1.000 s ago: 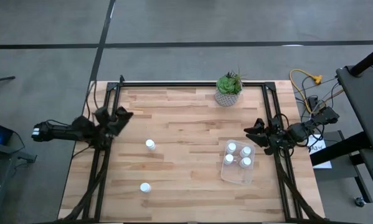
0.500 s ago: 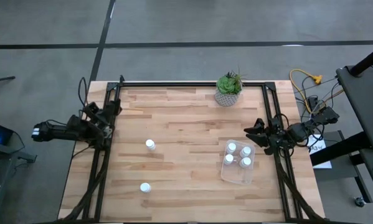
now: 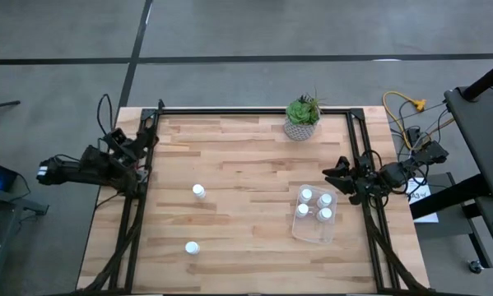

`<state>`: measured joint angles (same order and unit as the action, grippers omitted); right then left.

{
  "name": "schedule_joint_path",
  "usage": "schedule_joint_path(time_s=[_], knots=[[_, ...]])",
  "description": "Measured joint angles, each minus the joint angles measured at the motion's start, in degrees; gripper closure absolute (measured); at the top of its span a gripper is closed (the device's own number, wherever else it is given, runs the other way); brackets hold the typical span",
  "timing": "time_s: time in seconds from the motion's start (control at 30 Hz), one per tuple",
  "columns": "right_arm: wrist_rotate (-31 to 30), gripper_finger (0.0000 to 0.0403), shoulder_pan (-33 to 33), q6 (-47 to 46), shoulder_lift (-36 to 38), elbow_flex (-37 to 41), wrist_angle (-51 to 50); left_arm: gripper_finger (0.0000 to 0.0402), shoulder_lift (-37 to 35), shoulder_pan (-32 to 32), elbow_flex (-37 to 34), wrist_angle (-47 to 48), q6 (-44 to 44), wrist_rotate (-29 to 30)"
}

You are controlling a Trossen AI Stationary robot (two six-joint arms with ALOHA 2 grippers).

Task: Pick and place pill bottles into a basket
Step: Put the white medicine bottle into the transparent bin

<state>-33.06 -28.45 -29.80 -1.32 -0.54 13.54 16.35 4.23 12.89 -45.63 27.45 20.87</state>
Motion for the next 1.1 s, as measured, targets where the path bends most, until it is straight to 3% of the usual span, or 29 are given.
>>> schedule_joint_path(time_s=[0.2,0.33,0.5,0.77,0.97,1.1], knots=[[0.0,0.0247,0.0,0.0,0.0,0.0,0.0,0.018,9.3,0.0,19.4,35.5,-11.4,-1.3],[0.0,0.025,0.0,0.0,0.0,0.0,0.0,0.018,16.6,0.0,33.3,63.1,-11.4,-6.5],[0.0,0.0248,-0.1,0.0,0.0,0.0,0.0,0.018,24.8,0.0,46.1,86.7,-11.4,-13.5],[0.0,0.0248,0.0,0.0,0.0,0.0,0.0,0.018,43.4,0.0,50.9,100.4,-14.6,-25.0],[0.0,0.0252,0.0,0.0,0.1,0.0,0.0,0.018,56.4,0.0,50.9,110.6,-16.4,-22.2],[-0.1,0.0249,0.0,0.0,-0.1,0.0,0.0,0.018,61.6,0.0,50.4,110.0,-20.5,-20.3]])
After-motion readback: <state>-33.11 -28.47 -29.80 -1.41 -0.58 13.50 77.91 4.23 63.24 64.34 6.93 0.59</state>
